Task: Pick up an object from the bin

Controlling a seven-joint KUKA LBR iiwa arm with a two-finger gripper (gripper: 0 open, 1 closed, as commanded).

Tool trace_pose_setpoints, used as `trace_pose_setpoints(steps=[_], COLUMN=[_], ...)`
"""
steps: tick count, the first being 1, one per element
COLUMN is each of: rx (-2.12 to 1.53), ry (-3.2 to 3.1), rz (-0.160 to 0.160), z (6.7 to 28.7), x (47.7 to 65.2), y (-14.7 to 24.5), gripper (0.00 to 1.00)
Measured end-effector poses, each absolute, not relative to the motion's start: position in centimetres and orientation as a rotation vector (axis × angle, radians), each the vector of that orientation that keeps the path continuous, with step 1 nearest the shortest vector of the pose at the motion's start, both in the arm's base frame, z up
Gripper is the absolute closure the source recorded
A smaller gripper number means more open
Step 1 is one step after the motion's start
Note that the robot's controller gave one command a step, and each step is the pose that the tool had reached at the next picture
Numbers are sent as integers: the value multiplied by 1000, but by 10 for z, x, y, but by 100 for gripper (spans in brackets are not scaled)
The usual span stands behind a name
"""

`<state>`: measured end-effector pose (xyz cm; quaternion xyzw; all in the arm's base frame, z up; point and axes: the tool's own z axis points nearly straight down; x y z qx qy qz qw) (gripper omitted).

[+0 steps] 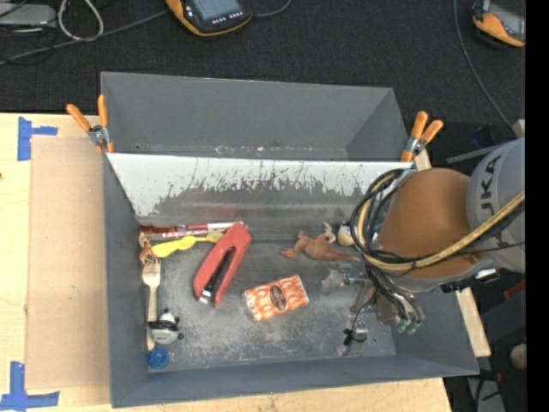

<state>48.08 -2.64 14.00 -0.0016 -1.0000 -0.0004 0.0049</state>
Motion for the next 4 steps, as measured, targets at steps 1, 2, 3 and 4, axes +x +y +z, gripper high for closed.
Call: trace_pose_setpoints(steps=[1,2,3,4], rx=[-3,-27,-204,-203], ry=[-3139,-3142,-3142,-3143], rz=[0,-2,1,1], z=[144,83,71,71], x=[482,519,512,512], y=[-26,16,56,56], gripper=[0,0,100,100])
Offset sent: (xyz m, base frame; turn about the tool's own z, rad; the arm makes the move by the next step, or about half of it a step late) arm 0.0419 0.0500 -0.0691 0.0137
